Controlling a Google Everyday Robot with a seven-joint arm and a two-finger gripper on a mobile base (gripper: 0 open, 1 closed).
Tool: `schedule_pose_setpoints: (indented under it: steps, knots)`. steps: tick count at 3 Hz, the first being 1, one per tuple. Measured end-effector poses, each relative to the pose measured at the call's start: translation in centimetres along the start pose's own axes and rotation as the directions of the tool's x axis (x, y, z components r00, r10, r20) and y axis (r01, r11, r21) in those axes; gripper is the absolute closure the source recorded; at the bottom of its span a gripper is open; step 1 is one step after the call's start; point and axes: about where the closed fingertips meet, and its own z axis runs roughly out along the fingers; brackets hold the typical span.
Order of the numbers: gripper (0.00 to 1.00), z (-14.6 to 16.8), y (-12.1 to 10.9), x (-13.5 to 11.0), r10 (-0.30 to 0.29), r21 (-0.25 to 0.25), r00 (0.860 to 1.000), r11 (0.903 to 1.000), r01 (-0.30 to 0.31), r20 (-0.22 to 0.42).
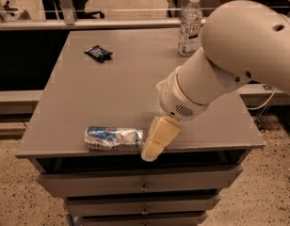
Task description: Move redbull can near rxbar blueberry
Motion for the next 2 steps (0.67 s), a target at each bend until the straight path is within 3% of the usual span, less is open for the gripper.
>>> schedule_pose_setpoints:
  steps: [2]
  knots:
    - [0.0, 3.1, 1.7, -2.0, 0.003, -0.023, 0.999, 0.9997, -0.002, 0.044]
